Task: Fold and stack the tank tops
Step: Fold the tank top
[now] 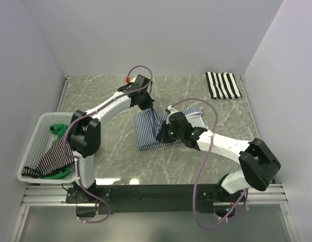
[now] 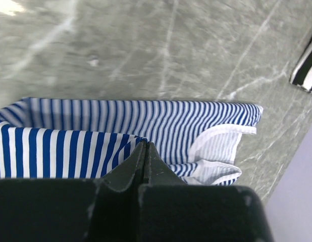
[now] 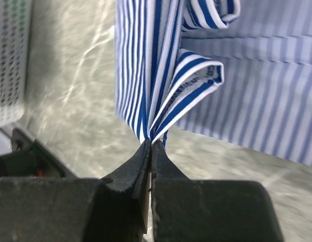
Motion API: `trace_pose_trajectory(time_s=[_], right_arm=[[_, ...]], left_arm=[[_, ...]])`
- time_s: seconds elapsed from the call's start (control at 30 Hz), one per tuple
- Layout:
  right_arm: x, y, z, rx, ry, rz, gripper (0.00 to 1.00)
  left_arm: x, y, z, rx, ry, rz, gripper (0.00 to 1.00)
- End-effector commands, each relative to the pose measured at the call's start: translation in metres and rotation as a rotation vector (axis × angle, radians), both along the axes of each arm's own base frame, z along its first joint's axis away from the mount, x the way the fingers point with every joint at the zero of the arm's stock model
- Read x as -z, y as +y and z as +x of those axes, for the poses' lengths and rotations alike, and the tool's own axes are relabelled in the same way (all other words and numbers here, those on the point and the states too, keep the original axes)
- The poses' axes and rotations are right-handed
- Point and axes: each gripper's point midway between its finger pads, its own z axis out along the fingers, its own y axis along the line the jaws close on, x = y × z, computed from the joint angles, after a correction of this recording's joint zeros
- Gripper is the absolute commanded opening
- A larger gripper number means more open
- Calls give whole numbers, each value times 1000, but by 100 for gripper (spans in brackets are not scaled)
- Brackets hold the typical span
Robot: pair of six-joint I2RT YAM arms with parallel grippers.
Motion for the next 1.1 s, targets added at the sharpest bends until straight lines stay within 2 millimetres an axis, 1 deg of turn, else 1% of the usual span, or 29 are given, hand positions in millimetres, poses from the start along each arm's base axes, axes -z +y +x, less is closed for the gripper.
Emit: trace_pose_trajectory(time_s=[0.0, 0.03, 0.07, 0.1, 0.13, 0.17, 0.2, 0.23, 0.27, 0.3, 0.37, 0.57, 0.83, 0.87, 0.97, 1.03, 1.07], right_arm=[[-7, -17, 6, 65, -24, 21, 0], [-5, -23, 9, 86, -29, 11, 0], [-2, -30, 10, 106, -28, 1, 0], [-1, -34, 11, 114, -27, -2, 0], [0, -37, 12, 120, -26, -5, 0], [4, -43, 13, 137, -19, -12, 0], [5, -45, 13, 143, -17, -12, 0], [9, -48, 13, 148, -9, -17, 0], [9, -51, 14, 159, -8, -14, 0], [9, -53, 15, 166, -9, -13, 0], [12, -57, 14, 176, -3, -14, 0], [17, -71, 15, 221, 1, -31, 0], [22, -90, 18, 274, 3, -48, 0], [22, -92, 18, 278, 3, -49, 0], [25, -96, 18, 287, 10, -53, 0], [30, -98, 17, 291, 21, -59, 0], [33, -100, 17, 297, 28, -63, 0]], left_arm=[[-25, -24, 21, 3, -75, -53, 1], [-30, -28, 24, 5, -85, -61, 1], [-29, -33, 26, 13, -89, -65, 1], [-23, -36, 27, 17, -79, -62, 1], [-26, -40, 29, 22, -84, -71, 1], [-25, -43, 30, 26, -84, -71, 1], [-19, -46, 30, 31, -75, -62, 1], [-23, -49, 33, 35, -81, -71, 1], [-22, -52, 32, 42, -80, -70, 1], [-18, -54, 34, 43, -74, -68, 1], [-21, -60, 34, 50, -82, -76, 1], [-12, -73, 36, 70, -73, -87, 1], [-11, -90, 39, 95, -80, -112, 1], [-7, -92, 39, 98, -74, -110, 1], [-8, -98, 41, 109, -83, -121, 1], [-4, -102, 42, 119, -82, -122, 1], [2, -103, 43, 120, -73, -120, 1]])
